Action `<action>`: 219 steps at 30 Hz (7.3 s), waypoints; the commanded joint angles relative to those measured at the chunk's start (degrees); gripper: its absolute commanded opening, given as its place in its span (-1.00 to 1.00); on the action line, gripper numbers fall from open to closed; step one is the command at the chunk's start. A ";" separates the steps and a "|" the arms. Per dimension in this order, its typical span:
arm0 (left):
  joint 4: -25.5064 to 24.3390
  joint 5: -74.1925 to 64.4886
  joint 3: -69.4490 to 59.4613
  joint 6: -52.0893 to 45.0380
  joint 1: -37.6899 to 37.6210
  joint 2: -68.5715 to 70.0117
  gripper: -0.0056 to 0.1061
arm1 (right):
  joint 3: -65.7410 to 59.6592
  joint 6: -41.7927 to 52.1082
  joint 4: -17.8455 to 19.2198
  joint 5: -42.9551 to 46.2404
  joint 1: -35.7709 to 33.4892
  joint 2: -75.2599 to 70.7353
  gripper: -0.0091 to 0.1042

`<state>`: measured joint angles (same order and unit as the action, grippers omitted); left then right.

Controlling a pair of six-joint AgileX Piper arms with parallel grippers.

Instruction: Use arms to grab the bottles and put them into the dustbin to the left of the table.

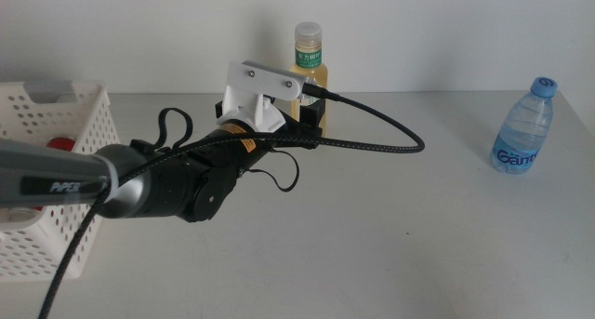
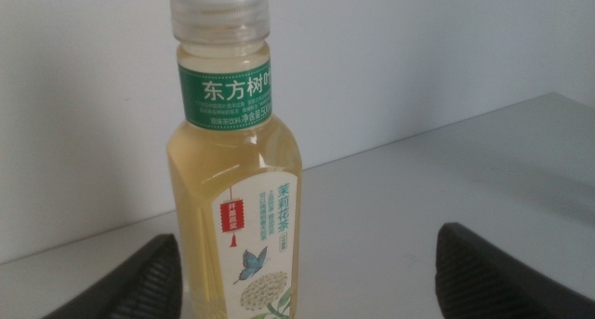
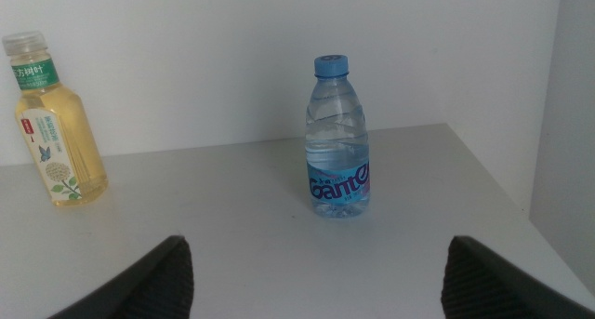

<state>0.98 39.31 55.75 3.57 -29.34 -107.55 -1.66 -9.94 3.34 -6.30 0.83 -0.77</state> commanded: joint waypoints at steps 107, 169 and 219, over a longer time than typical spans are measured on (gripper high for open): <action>3.85 -84.41 33.79 -7.61 11.53 18.27 -0.93 | 0.56 0.35 0.45 4.13 0.38 -1.24 0.82; 8.18 -114.75 39.65 -19.58 43.73 -0.37 0.08 | 0.56 0.35 0.45 4.13 0.38 -1.24 0.82; 11.09 -68.51 -2.91 -18.91 -7.23 63.46 0.71 | 0.56 0.35 0.45 4.13 0.38 -1.24 0.82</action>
<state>12.00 -35.10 53.11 -15.97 -36.21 -47.54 -1.66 -9.94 3.34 -6.30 0.83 -0.77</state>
